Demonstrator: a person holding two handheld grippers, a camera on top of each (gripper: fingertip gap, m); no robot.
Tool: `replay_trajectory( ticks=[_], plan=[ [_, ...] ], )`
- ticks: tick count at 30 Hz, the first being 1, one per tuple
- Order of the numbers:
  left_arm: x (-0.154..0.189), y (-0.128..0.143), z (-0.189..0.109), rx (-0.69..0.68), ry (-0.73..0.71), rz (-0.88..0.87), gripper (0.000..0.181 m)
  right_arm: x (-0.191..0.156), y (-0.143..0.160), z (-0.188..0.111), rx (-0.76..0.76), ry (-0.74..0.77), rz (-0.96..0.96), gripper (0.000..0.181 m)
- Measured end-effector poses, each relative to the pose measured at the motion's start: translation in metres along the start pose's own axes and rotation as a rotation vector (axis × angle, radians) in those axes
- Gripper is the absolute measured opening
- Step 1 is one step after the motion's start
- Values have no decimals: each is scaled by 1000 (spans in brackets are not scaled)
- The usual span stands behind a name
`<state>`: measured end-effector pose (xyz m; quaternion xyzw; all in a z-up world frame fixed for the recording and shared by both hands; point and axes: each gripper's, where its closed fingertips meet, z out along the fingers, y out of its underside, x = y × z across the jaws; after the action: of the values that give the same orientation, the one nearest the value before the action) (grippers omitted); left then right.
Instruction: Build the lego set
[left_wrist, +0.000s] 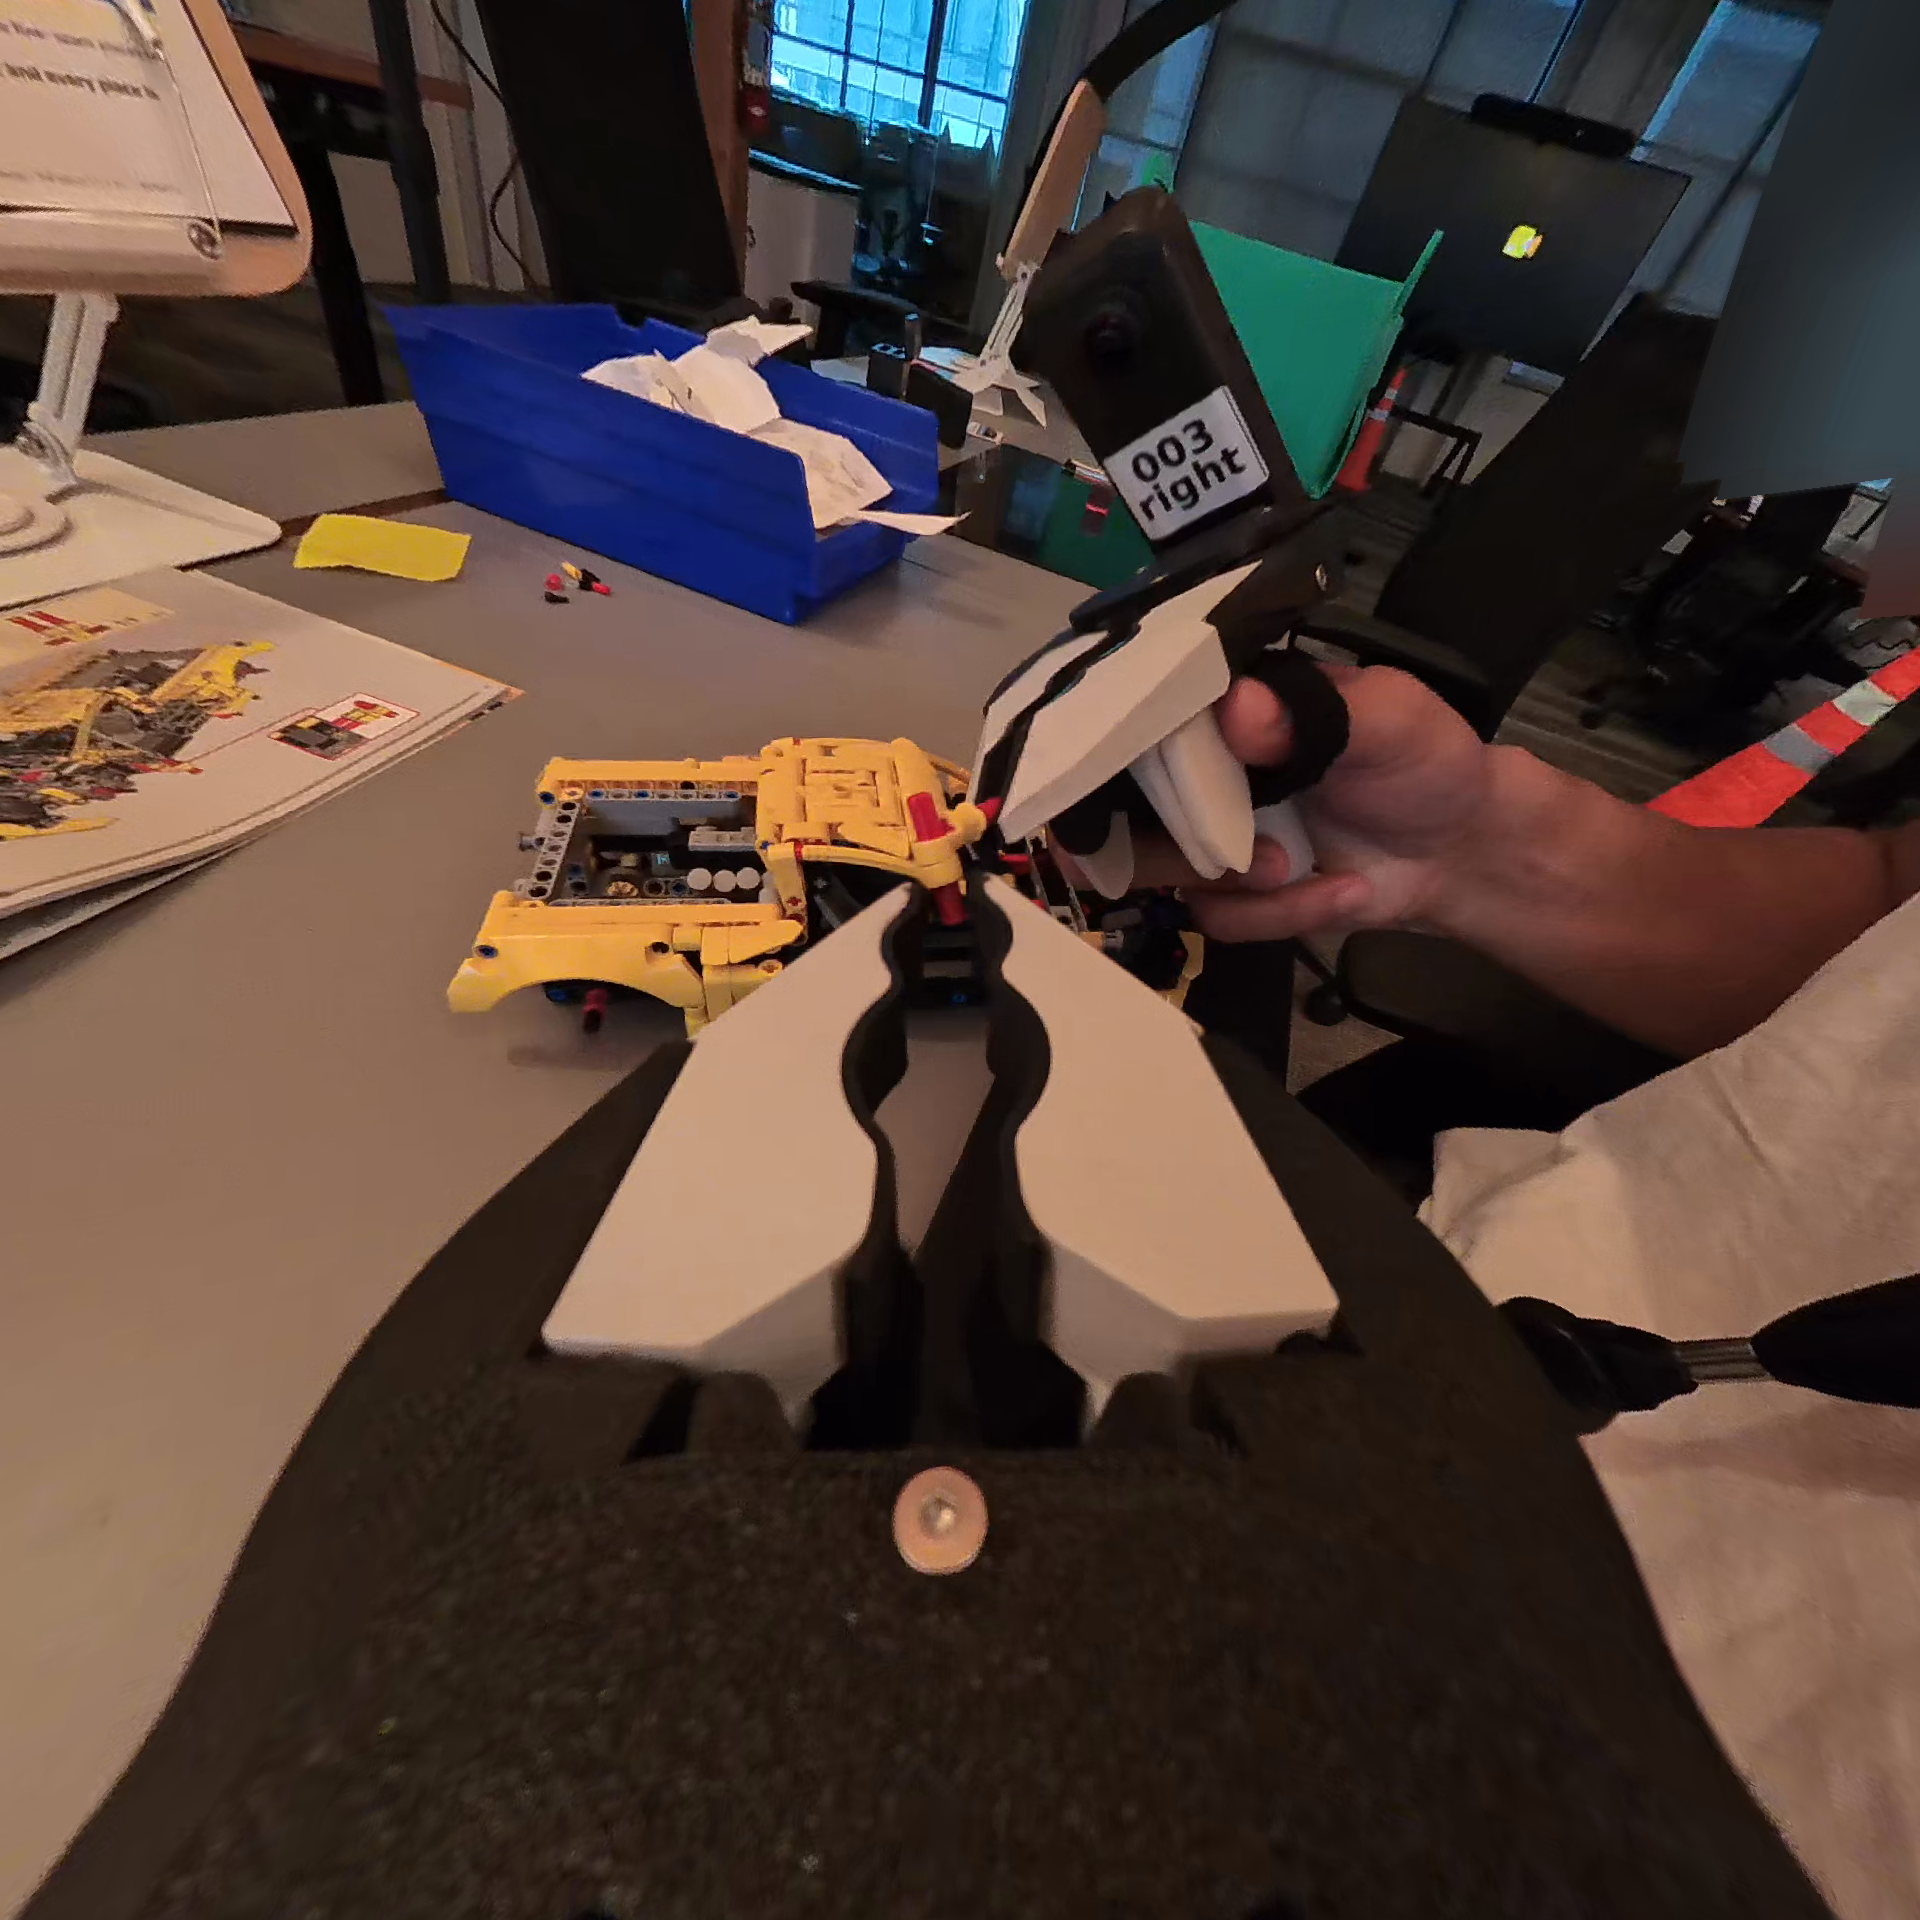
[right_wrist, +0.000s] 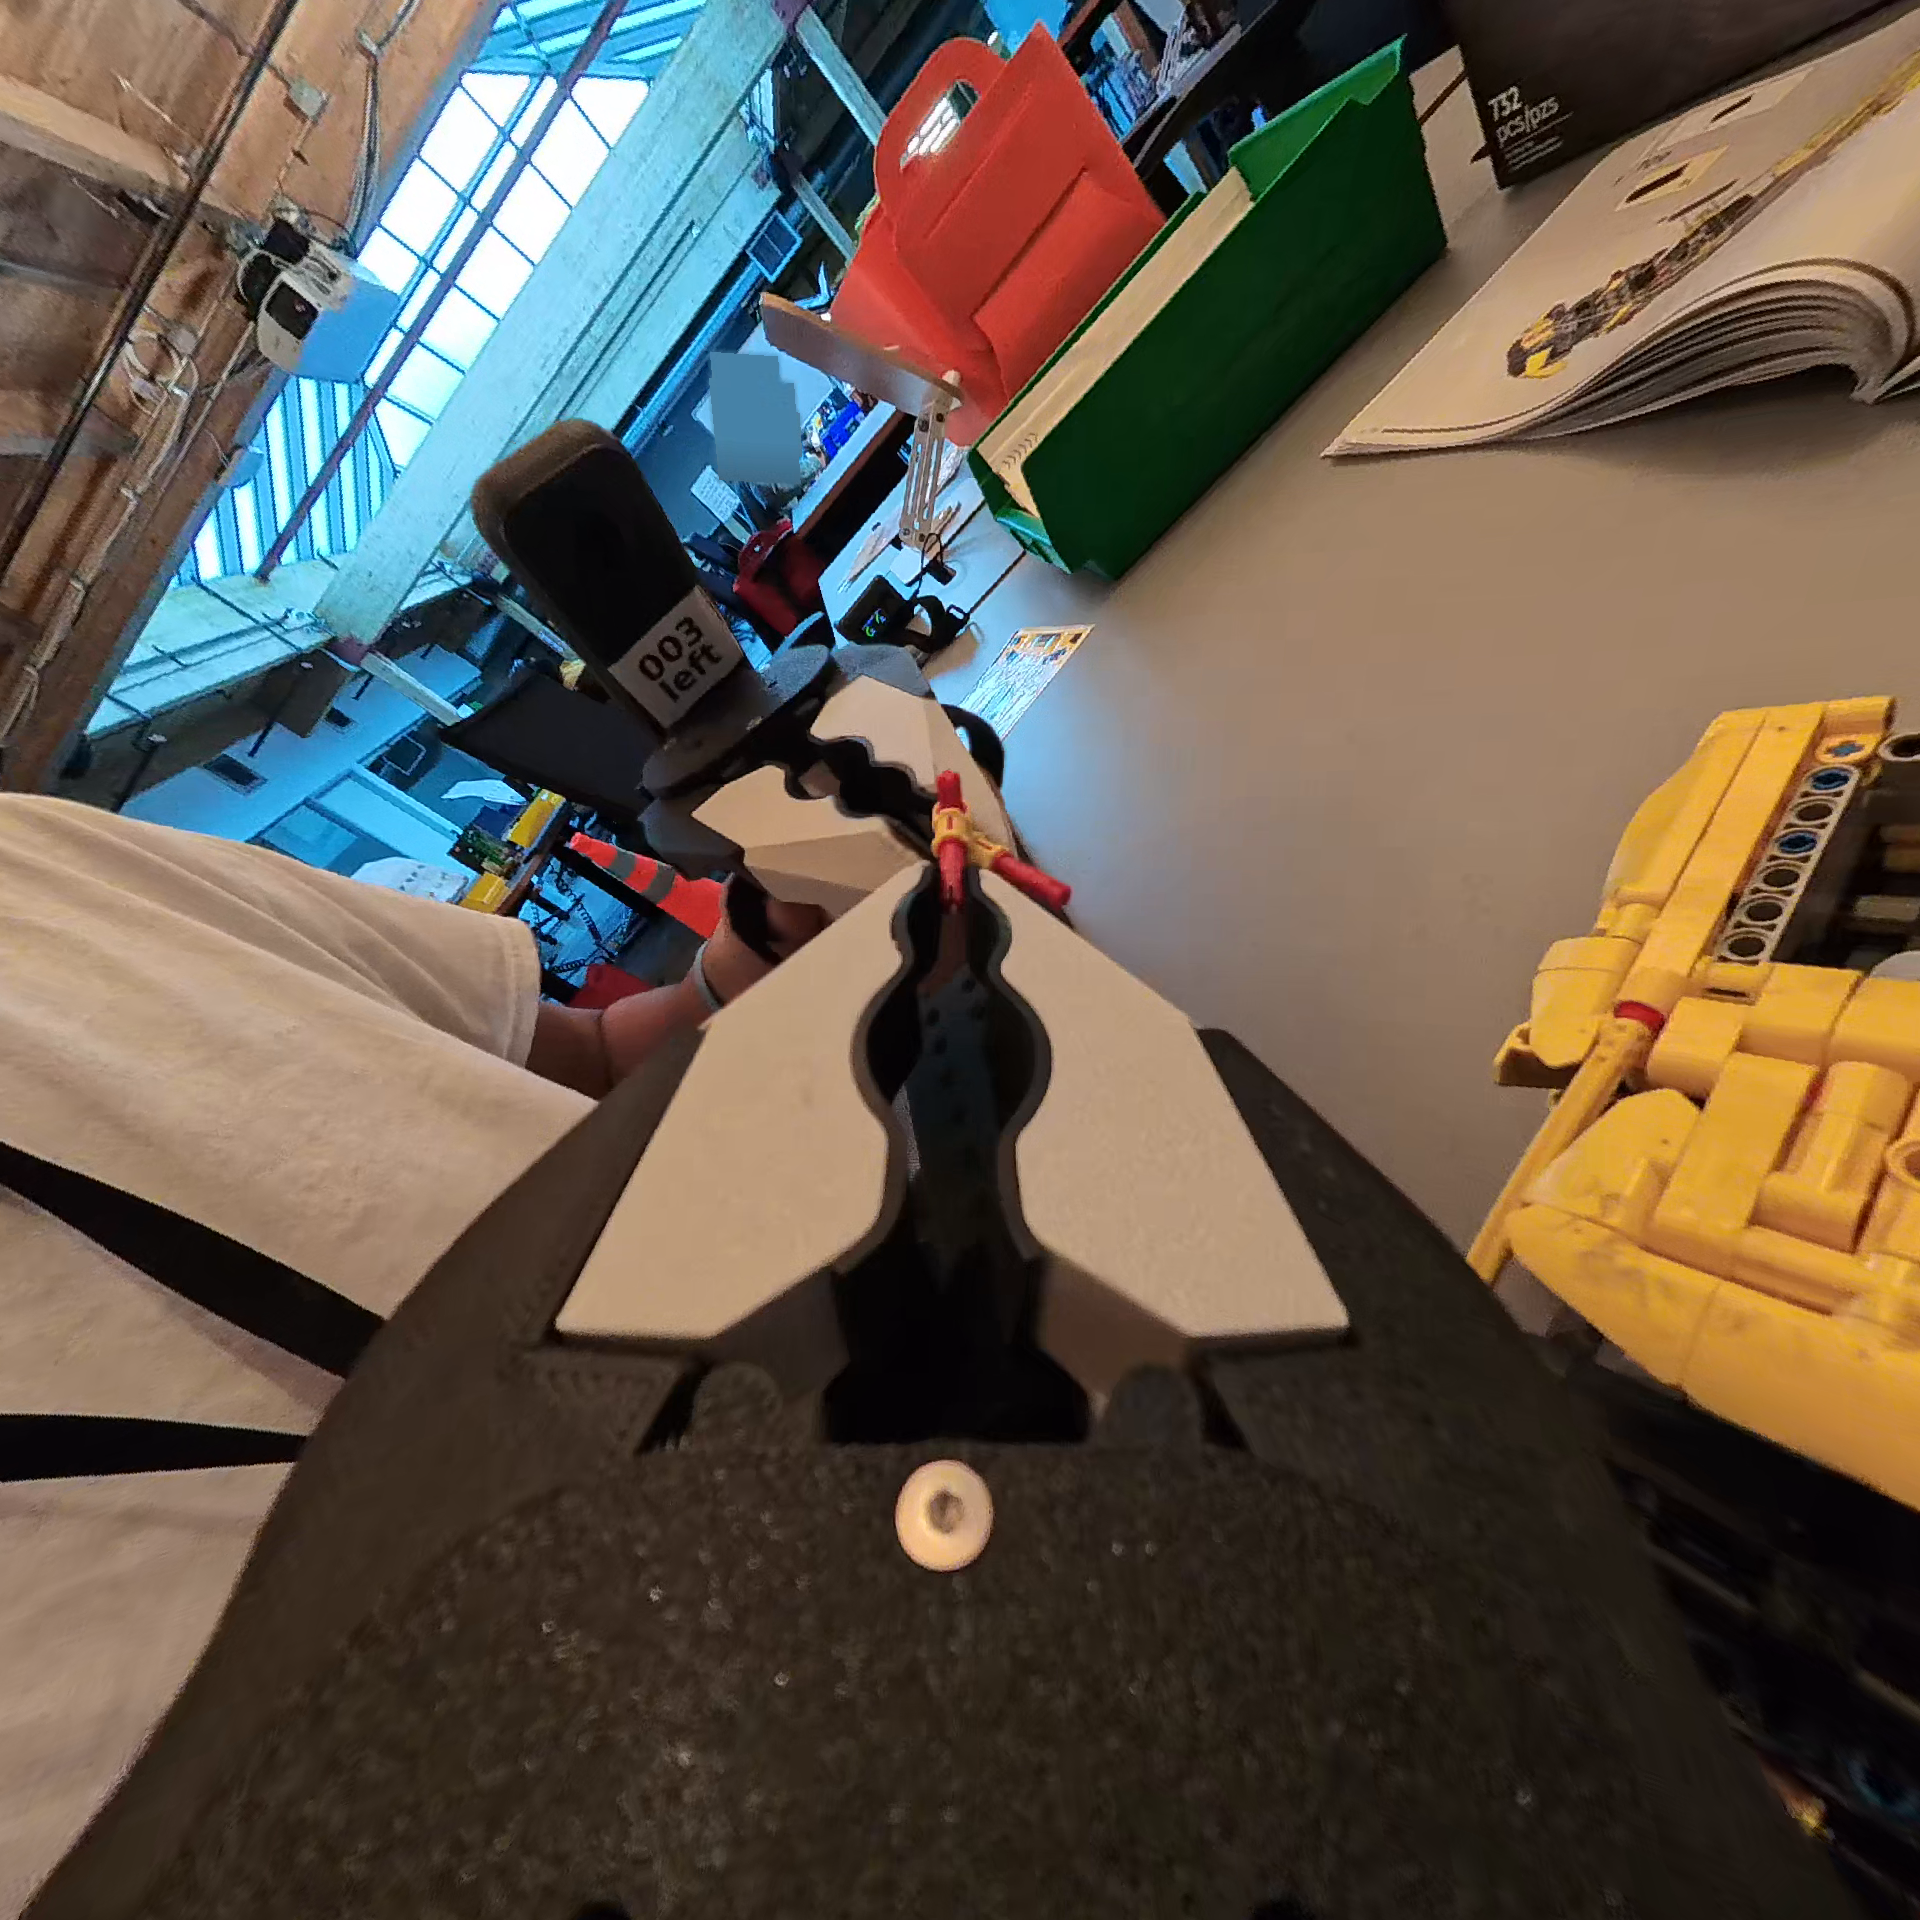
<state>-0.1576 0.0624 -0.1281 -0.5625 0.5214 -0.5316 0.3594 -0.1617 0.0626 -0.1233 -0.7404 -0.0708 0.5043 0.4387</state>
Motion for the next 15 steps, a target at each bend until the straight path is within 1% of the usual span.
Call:
replay_trajectory(
  ticks=[3,7,12,15],
  plan=[
    [3,2,0,-6,36,-21,9,1,2,-1,-28,8,-16,2],
    [13,3,0,5,175,-152,23,2,5,-4,-71,3,-35,2],
    [24,-4,-5,82,391,-370,22,-8,9,-8,-119,-68,-32,2],
    [26,-5,-6,103,432,-390,13,-15,12,-9,-151,-103,-49,2]
  ],
)
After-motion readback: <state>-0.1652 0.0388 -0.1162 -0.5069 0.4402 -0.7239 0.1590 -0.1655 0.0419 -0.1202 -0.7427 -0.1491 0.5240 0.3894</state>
